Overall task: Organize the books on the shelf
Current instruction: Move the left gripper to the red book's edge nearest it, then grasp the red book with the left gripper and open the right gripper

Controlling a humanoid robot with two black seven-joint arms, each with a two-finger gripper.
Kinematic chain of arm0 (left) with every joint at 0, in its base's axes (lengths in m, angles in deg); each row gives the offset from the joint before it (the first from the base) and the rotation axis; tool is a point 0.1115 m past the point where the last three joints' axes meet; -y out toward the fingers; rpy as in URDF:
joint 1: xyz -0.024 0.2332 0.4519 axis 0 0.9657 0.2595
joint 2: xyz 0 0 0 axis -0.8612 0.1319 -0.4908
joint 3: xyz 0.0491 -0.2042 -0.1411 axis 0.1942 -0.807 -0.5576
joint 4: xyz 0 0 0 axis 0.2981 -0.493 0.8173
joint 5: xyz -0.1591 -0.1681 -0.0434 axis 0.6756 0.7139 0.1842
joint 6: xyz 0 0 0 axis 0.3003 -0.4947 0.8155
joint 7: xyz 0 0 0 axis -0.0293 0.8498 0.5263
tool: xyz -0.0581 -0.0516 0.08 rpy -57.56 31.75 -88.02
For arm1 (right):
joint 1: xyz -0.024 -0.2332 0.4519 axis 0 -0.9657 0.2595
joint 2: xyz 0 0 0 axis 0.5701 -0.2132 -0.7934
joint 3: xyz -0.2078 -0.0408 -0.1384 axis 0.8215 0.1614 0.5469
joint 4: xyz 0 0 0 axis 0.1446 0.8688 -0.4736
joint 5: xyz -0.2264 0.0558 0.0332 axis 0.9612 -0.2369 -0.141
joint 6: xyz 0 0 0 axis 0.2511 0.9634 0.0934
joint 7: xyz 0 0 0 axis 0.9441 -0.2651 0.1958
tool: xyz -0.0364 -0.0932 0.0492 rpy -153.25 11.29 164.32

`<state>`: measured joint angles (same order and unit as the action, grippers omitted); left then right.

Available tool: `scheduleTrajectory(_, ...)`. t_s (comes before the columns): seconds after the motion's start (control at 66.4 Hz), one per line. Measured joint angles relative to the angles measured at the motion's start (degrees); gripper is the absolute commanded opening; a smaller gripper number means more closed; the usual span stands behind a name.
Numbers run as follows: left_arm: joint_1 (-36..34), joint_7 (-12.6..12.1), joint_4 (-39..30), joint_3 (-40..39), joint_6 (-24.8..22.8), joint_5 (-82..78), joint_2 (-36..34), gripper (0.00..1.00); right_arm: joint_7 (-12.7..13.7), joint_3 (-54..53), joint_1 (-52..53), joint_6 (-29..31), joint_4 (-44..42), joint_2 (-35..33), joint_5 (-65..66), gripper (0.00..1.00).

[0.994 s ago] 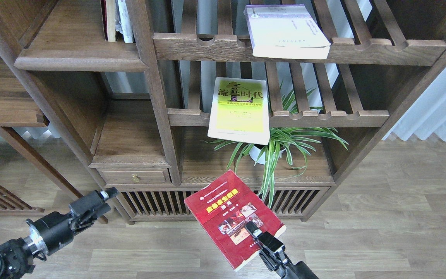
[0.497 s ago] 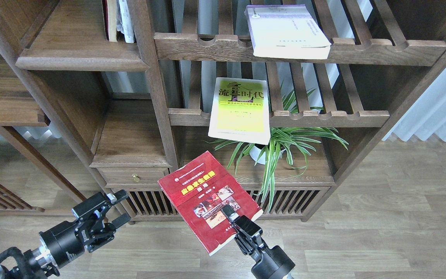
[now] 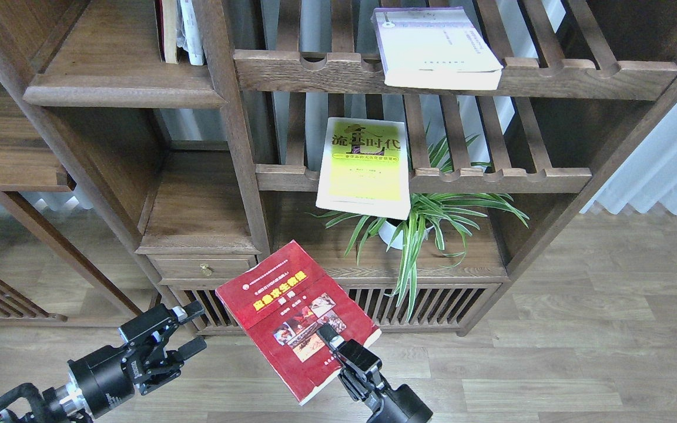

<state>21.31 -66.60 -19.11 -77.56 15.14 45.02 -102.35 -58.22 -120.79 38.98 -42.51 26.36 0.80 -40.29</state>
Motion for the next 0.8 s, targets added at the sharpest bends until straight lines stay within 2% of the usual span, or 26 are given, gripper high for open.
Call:
scheduleTrajectory(0.452, -1.38, 0.0, 3.57, 3.84, 0.0, -1.64, 6.48, 1.0, 0.0, 0.61, -0.34, 0.0, -0.05, 0.0, -0.38, 0.04)
scheduleTrajectory(0.798, -2.38, 0.0, 4.12, 4.75, 0.0, -3.51, 8.6, 0.99, 0.0, 0.74, -0.74, 0.0, -0.05, 0.0, -0.36, 0.04)
